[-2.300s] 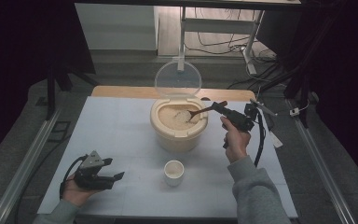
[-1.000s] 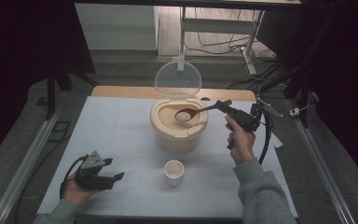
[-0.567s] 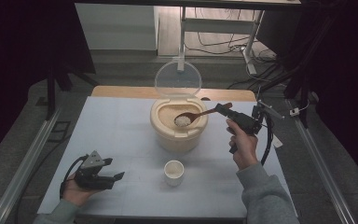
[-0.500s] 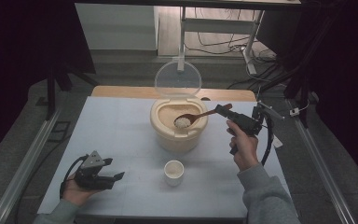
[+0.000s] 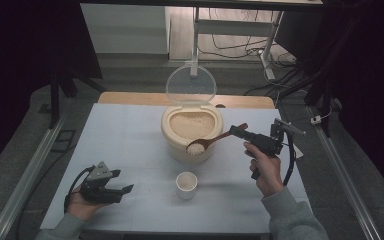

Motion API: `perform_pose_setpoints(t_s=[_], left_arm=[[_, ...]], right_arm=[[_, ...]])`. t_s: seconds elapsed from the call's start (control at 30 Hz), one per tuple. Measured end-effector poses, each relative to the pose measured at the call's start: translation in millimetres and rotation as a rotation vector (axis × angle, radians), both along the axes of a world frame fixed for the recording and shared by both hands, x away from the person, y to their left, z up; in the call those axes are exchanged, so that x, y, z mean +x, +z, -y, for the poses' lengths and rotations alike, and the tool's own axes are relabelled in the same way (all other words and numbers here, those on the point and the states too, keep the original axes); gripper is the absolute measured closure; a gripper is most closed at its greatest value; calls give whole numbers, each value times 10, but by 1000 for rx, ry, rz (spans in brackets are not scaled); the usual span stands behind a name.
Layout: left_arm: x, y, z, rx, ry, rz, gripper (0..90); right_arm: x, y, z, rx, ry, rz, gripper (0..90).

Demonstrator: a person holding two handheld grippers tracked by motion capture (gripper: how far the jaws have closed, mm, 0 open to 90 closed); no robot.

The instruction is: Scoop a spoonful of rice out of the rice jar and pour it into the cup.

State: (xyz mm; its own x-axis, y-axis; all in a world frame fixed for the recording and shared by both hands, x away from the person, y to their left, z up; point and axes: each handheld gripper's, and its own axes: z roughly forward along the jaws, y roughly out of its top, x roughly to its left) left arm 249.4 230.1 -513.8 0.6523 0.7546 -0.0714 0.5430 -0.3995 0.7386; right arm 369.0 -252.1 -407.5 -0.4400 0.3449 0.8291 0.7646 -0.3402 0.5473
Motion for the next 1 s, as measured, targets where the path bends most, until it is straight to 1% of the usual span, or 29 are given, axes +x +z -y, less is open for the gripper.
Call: perform_pose_setpoints(t_s=[0.2,0.33,0.6,0.73,0.87,1.0], left_arm=[[1,-2,1,1,0,-1,255],[2,-6,2,2,0,-2,255],[1,-6,3,2,0,-1,255],[2,-9,3,5,-2,-3,255],[2,-10,4,6,-2,-3,255],[2,-12,6,7,-4,-5,255]], right_arm=[[-64,-110,-51,-18,45,-23,836],[-81,-170,-83,-35,61,-31,836],[-114,-221,-146,-92,91,-33,836],[-122,-250,-176,-142,99,-24,836],[-129,-272,-207,-188,102,-4,836],[-146,-253,-251,-241,110,36,836]])
